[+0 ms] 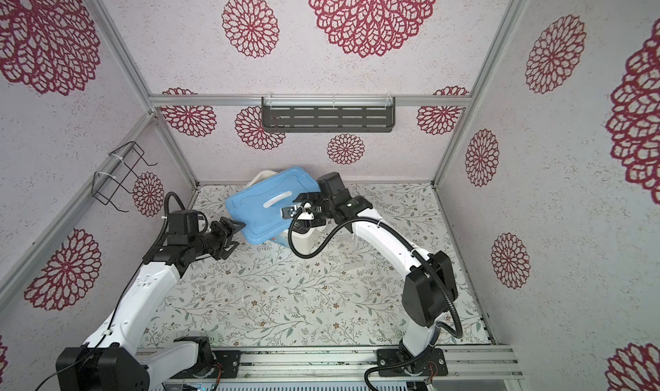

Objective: Organize the chemistry lab equipment
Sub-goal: 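Grip opposite edges of the blue lid with both grippers and lift it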

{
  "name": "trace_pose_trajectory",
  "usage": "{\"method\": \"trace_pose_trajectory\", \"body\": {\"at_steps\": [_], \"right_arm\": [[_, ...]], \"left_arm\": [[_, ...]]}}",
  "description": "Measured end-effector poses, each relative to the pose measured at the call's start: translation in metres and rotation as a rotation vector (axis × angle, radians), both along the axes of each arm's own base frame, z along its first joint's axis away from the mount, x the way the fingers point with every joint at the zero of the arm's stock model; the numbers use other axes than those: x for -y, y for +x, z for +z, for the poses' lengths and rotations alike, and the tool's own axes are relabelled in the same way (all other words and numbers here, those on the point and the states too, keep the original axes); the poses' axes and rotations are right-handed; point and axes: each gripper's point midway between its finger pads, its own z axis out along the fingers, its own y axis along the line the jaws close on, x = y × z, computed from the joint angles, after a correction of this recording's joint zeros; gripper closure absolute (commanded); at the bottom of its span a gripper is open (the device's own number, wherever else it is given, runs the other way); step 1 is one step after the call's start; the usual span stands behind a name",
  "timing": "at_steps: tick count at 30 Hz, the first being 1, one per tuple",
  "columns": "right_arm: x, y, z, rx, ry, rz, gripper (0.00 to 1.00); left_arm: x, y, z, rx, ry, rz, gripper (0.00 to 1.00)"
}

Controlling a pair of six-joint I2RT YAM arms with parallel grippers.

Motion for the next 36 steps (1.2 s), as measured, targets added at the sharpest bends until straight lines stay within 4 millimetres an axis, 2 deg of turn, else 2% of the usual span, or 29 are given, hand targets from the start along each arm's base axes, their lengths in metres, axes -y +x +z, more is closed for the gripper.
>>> {"method": "trace_pose_trajectory", "body": {"at_steps": [4, 7, 9, 12, 15, 19, 21, 26, 30, 36], "right_arm": [[0.005, 0.046, 0.016, -0.100, 0.168, -0.158, 0.39], [0.017, 0.087, 0.011, -0.217, 0.280, -0.351, 0.39], [0.030, 0.110, 0.000, -0.315, 0.340, -0.491, 0.40], [0.047, 0.133, -0.011, -0.447, 0.403, -0.676, 0.42], [0.060, 0.147, -0.010, -0.544, 0.452, -0.823, 0.43], [0.067, 0.145, -0.005, -0.647, 0.481, -0.921, 0.46], [0.069, 0.138, -0.009, -0.701, 0.471, -0.952, 0.48], [0.073, 0.124, -0.043, -0.814, 0.388, -1.025, 0.50], [0.078, 0.115, -0.071, -0.876, 0.323, -1.069, 0.58], [0.074, 0.111, -0.073, -0.899, 0.342, -1.061, 0.61]], "left_arm": [[0.004, 0.006, -0.006, -0.028, 0.056, -0.028, 0.29], [0.002, 0.014, -0.007, -0.044, 0.117, -0.038, 0.30], [-0.002, 0.020, -0.006, -0.044, 0.159, -0.040, 0.32], [-0.006, 0.028, -0.005, -0.044, 0.209, -0.047, 0.45], [-0.009, 0.038, -0.007, -0.050, 0.252, -0.070, 0.46], [-0.011, 0.050, -0.014, -0.068, 0.300, -0.097, 0.46], [-0.013, 0.053, -0.018, -0.079, 0.324, -0.110, 0.49], [-0.020, 0.065, -0.016, -0.079, 0.396, -0.134, 0.57], [-0.026, 0.077, -0.011, -0.058, 0.462, -0.152, 0.60], [-0.036, 0.083, -0.014, -0.061, 0.549, -0.179, 0.62]]}}
